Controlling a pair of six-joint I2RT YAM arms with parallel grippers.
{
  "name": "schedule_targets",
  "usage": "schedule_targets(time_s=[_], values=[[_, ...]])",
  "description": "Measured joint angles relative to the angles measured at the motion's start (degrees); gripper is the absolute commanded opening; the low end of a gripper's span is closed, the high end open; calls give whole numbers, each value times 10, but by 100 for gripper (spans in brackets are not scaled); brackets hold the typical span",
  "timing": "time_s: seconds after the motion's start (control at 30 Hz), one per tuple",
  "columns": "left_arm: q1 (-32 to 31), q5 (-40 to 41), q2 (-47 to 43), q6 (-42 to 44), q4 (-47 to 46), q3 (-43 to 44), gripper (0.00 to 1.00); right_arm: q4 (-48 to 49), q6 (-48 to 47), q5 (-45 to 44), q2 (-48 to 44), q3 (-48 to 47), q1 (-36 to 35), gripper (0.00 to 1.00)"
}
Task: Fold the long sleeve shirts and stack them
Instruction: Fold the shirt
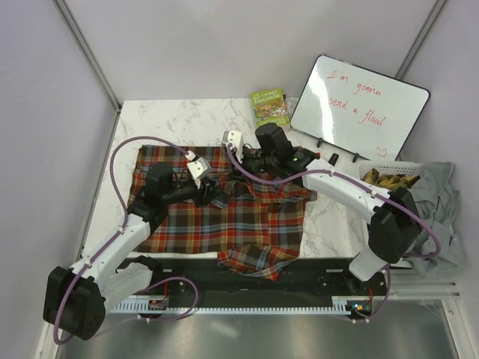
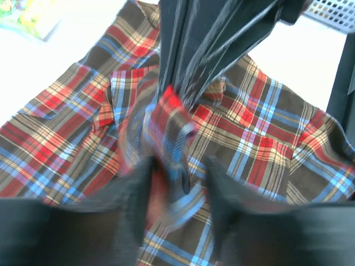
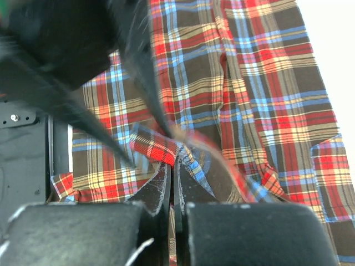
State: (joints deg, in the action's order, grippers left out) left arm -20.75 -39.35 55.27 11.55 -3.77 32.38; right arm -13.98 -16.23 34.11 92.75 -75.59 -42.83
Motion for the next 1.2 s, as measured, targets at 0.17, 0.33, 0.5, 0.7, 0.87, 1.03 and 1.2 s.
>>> schedule_targets(time_s=[0.17, 0.33, 0.5, 0.7, 0.87, 1.03, 1.2], values=[[-3, 9, 25, 11, 21, 29, 2, 2, 15, 14, -22, 2, 8, 23], [-11, 0, 5, 71, 99, 81, 2, 3, 33, 36, -58, 9, 24, 34], [-29, -10, -59, 186, 225, 109, 2, 4, 84, 61, -86, 9, 96, 73], [-35, 4, -101, 360, 405, 169, 2, -7, 103, 56, -102, 10, 144, 69], [-35, 18, -161, 544, 548, 186, 2, -14, 118, 59, -80, 11, 150, 61], [-35, 17, -204, 735, 691, 186, 7, -16, 137, 65, 12, 11, 153, 47], [-35, -7, -193, 843, 769, 186, 7, -31, 150, 64, 115, -9, 154, 35]])
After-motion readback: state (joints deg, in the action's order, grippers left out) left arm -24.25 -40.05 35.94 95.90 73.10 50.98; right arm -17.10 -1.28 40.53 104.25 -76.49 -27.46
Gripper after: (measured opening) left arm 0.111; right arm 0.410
